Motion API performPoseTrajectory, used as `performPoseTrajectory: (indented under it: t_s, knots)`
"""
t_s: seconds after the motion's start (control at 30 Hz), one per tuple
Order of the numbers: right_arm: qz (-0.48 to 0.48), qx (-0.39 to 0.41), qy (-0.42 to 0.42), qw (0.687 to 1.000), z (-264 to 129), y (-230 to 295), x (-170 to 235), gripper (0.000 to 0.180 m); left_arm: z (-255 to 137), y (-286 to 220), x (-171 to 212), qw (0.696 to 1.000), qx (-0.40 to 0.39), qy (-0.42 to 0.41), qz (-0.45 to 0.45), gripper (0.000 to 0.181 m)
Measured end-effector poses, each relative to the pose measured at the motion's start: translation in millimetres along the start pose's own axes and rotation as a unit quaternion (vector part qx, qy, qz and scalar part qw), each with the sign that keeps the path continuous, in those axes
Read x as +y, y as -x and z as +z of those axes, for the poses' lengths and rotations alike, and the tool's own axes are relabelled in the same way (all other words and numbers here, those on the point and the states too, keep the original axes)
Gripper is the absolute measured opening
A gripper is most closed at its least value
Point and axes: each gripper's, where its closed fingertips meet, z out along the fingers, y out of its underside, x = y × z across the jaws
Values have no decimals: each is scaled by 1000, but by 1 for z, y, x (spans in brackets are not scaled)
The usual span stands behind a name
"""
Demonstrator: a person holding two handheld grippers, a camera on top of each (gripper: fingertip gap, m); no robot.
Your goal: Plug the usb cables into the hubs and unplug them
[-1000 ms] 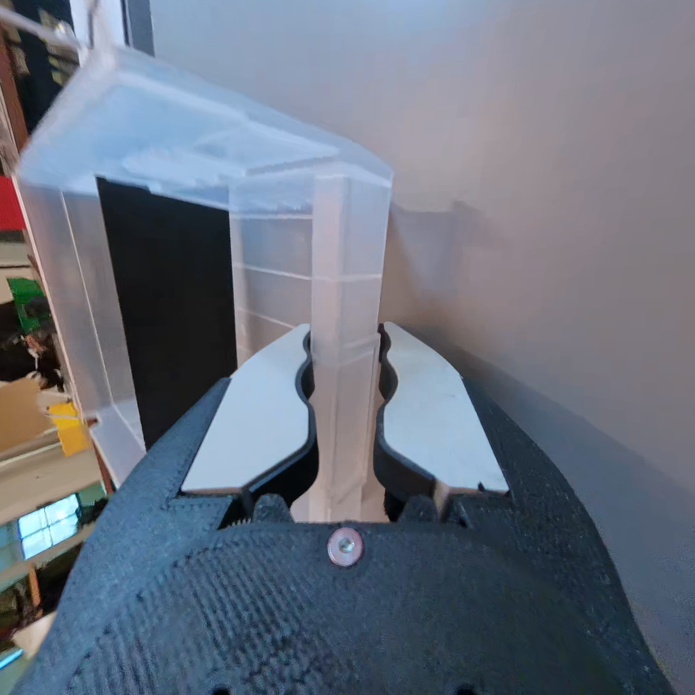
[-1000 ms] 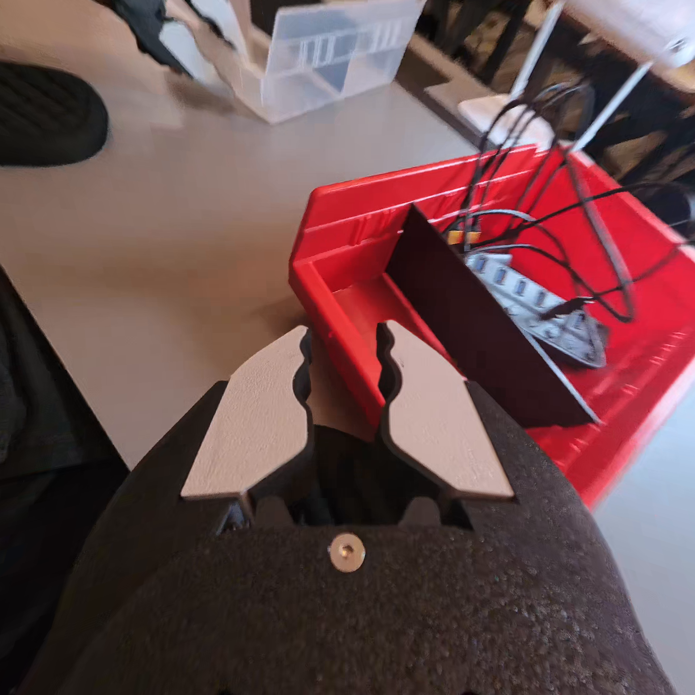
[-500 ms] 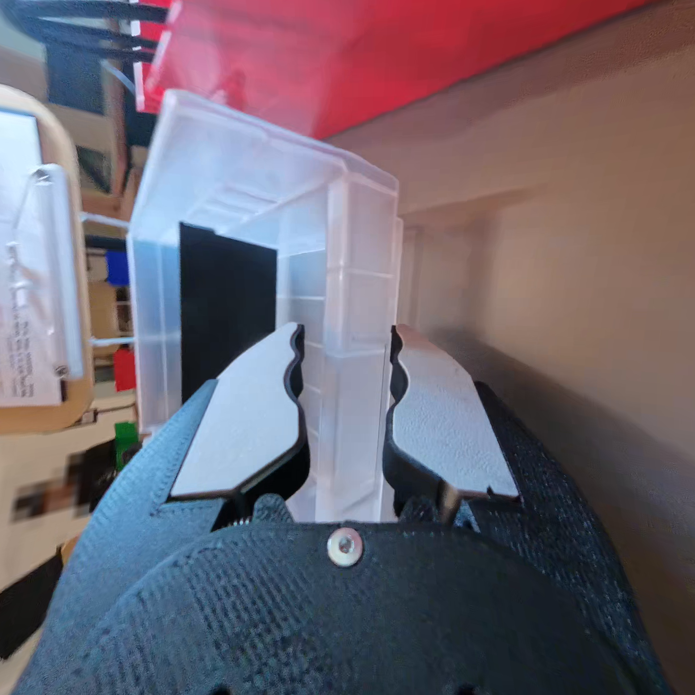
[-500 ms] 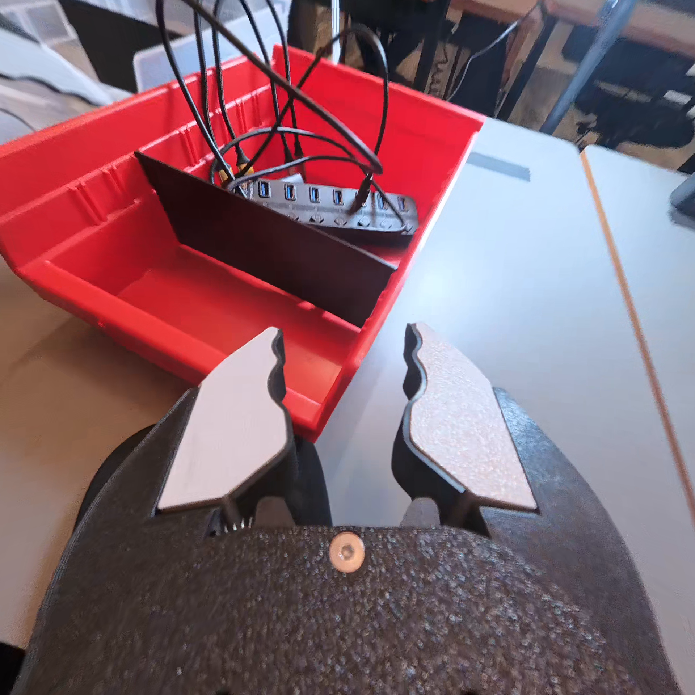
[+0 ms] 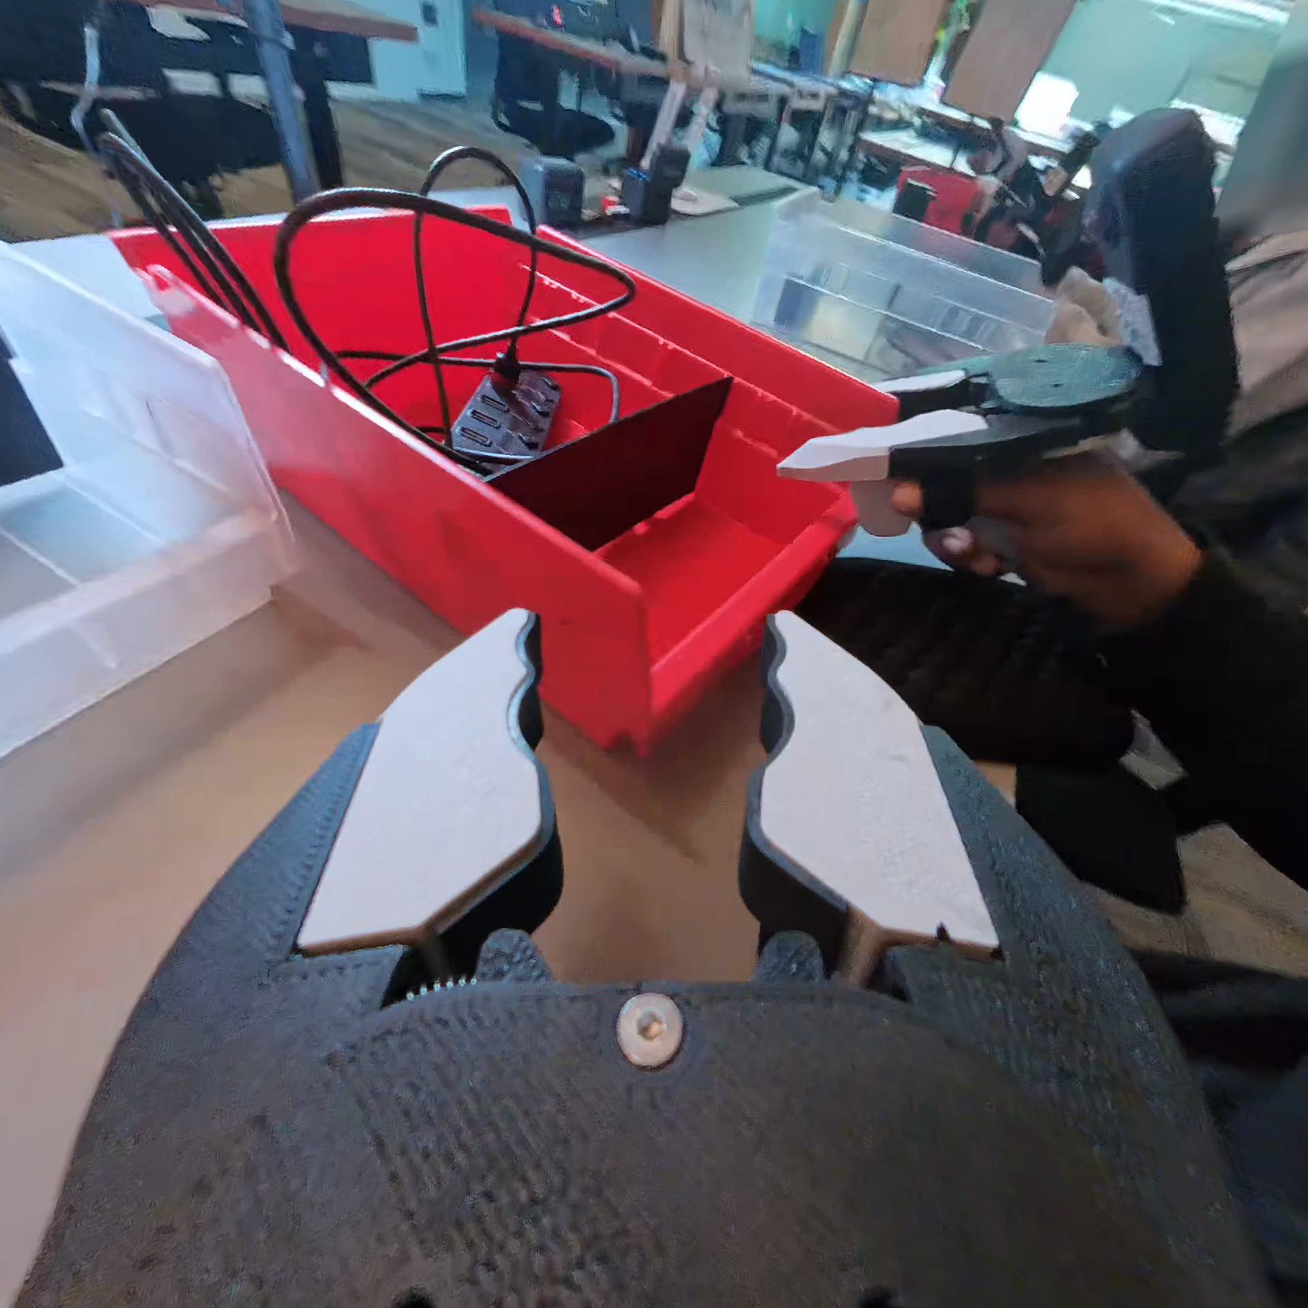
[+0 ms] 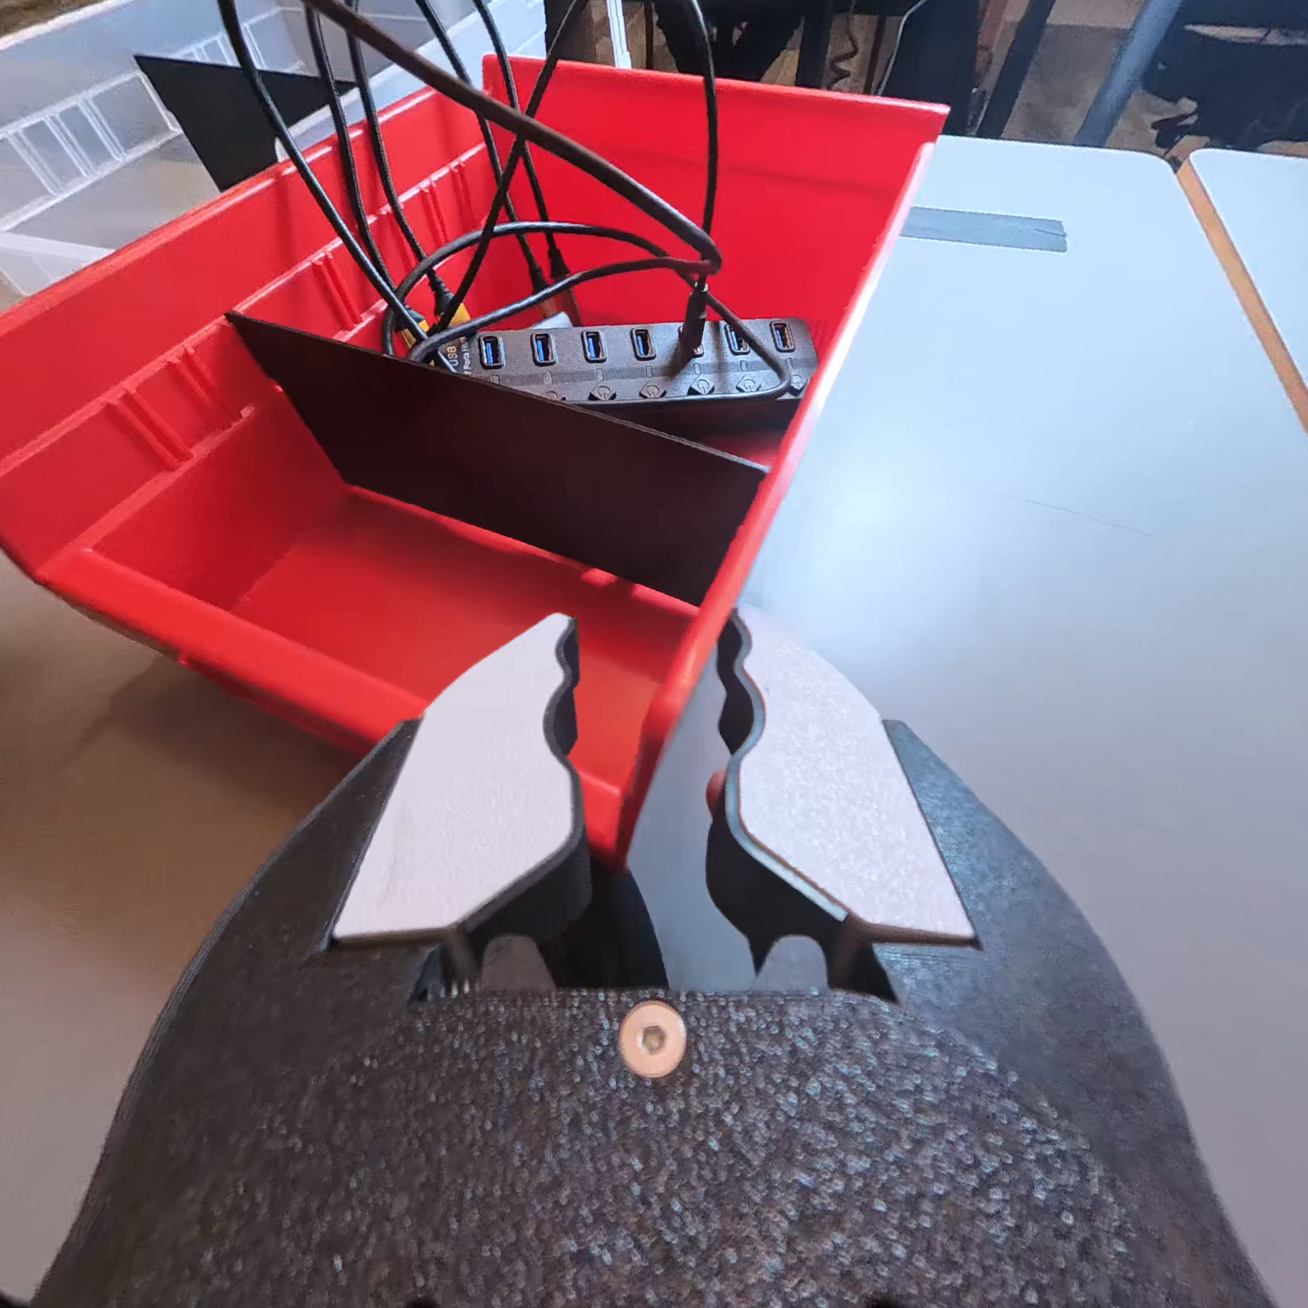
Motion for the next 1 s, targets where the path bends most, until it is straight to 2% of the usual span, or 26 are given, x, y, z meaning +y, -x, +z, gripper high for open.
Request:
performPoseTrajectory:
  t_s: [0.07, 0.13, 0.2, 0.3, 0.4, 0.53, 0.63, 0.77, 0.87, 1.0]
  knots:
    - [6, -13, 2, 1000, -5, 3, 0, 24, 13, -1, 5, 999, -31, -12, 5, 63]
    - [-14, -2, 9, 1000, -8, 5, 2, 23, 26, 3, 4, 998, -61, -23, -3, 68]
    - [-55, 30, 0, 998, -14, 6, 1, 18, 32, 21, 2, 992, -123, -30, 20, 49]
    - [-104, 70, -22, 992, -29, 9, -4, 12, 32, 35, -3, 987, -159, -36, 9, 23]
    - [-96, 51, -49, 993, -51, 24, -13, 15, 21, 31, -19, 984, -161, -56, 50, 13]
    - [-119, 55, -82, 988, -74, 38, -21, 15, -3, 11, -47, 977, -162, -84, 113, 11]
    - [-135, 50, -134, 981, -98, 53, -47, 16, -35, -9, -72, 964, -183, -115, 155, 11]
    - [-156, -1, -210, 965, -121, 99, -95, 16, -103, -18, -102, 941, -236, -155, 189, 11]
    - [-161, -55, -251, 953, -111, 147, -123, 16, -163, -9, -111, 917, -297, -173, 203, 11]
    - [-175, -153, -255, 939, -72, 229, -148, 16, -249, 22, -100, 887, -391, -157, 188, 10]
